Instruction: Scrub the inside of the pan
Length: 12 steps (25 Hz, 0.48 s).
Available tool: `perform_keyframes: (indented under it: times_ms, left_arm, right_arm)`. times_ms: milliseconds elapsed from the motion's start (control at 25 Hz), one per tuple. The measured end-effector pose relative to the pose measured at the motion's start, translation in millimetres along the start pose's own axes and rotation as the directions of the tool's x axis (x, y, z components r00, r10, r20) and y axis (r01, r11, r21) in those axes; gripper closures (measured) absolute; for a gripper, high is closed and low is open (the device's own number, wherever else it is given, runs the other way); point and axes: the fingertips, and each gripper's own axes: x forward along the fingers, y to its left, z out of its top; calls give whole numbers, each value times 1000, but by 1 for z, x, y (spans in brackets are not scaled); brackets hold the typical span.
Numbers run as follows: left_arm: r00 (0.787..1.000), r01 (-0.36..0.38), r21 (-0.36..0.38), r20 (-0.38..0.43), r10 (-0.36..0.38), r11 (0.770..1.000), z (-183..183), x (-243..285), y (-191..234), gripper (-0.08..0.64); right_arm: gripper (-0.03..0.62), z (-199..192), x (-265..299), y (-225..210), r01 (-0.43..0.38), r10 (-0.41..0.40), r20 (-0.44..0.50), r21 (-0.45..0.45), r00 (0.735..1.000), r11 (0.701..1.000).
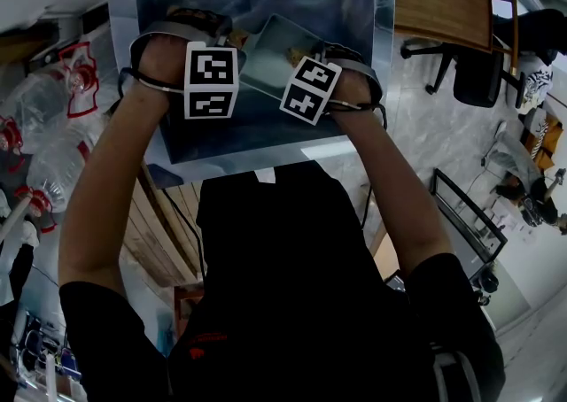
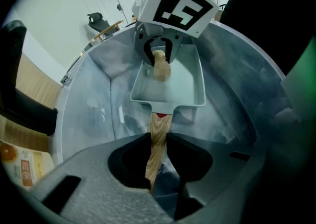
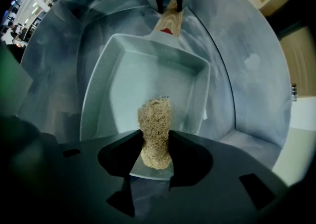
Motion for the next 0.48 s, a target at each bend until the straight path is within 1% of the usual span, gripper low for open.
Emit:
perform_keyframes:
  times_ms: [480]
  left_arm:
    - [1000, 2, -17, -6, -2, 1000, 0, 0, -1, 456]
  right_arm:
    - [419, 20, -9, 58, -97, 100, 66, -54, 993, 994]
